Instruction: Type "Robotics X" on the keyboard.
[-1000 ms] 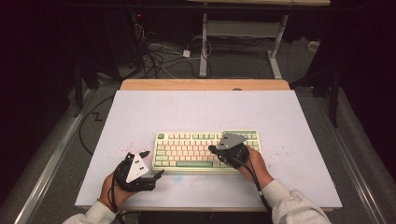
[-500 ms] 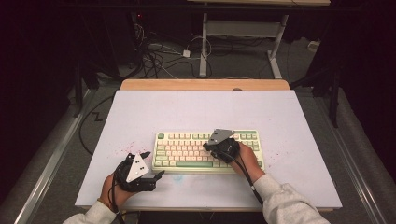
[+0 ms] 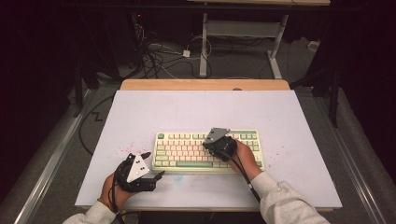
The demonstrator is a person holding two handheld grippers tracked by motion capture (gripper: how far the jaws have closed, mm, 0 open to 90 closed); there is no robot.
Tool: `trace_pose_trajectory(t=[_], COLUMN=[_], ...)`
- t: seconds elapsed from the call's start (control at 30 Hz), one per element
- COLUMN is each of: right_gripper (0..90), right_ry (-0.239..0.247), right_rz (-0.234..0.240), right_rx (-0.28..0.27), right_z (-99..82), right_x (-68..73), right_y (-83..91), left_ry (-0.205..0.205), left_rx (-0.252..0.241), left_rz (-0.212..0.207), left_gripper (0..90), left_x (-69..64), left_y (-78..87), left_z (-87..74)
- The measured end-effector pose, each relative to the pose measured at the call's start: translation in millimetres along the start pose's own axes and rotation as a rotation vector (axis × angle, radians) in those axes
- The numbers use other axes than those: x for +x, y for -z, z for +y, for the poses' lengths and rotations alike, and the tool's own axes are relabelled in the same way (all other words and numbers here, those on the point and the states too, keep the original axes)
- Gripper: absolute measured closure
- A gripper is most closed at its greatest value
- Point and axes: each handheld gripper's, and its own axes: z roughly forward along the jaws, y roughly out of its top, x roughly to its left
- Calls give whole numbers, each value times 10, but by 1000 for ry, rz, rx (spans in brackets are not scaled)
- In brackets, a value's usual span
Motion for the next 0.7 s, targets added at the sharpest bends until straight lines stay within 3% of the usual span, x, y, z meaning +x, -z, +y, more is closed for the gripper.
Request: trace_pose_trajectory(t=[0.2,0.5,0.7], right_gripper=[900,900,841], right_ry=[8,-51,-71], right_rz=[3,3,-3], right_rx=[15,-73,-125], right_z=[-2,-22,-38], right_x=[8,-41,-63], right_y=[9,156,244], left_ry=[0,2,2], left_rx=[0,6,8], left_rz=[0,-2,-4], left_gripper=[206,206,214], left_x=[-3,0,-1], left_y=[4,-9,-14], left_z=[0,-3,-4])
